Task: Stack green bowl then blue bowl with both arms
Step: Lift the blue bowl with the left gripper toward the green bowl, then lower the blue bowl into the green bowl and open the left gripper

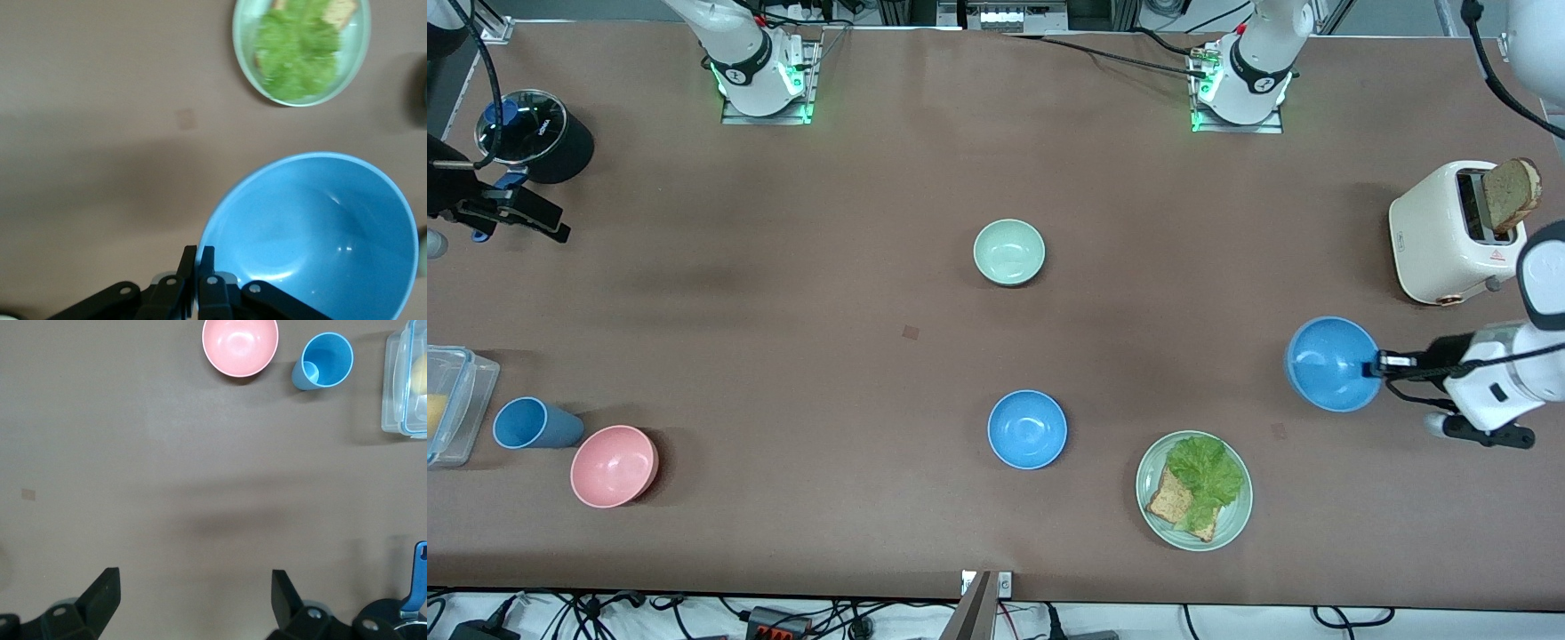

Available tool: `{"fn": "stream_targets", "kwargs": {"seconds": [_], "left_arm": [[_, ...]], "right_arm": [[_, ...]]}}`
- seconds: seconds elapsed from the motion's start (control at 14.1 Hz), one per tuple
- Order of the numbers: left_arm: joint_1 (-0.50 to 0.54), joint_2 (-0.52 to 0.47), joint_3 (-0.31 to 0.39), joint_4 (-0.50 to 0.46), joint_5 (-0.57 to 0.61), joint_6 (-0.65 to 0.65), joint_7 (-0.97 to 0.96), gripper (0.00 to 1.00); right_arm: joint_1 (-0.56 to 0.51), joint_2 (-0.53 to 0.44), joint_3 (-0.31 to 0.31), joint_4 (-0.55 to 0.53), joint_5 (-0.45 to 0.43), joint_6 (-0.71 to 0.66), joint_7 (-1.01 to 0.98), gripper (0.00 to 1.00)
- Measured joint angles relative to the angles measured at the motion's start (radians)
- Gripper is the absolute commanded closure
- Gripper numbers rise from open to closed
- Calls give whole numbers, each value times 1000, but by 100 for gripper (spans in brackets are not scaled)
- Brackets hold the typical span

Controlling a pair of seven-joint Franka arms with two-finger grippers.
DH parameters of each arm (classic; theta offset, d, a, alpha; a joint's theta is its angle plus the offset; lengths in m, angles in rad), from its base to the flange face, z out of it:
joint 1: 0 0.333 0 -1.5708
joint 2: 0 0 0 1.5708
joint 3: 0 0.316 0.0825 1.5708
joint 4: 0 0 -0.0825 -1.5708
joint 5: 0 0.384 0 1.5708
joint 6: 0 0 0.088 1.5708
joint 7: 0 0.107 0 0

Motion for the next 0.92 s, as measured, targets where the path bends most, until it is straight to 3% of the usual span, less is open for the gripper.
{"fn": "stream_targets", "kwargs": {"seconds": [0.57, 0.71, 0.92], "left_arm": [[-8, -65, -344, -129, -1, 21, -647, 99], [-12, -68, -422, -173, -1, 88, -827, 99], [-31, -85, -484, -338, 0, 295, -980, 99]], "right_arm": [[-1, -1, -5, -1, 0, 4, -31, 0], [-1, -2, -6, -1, 0, 5, -36, 0], [-1, -2, -6, -1, 0, 5, -38, 0]]}}
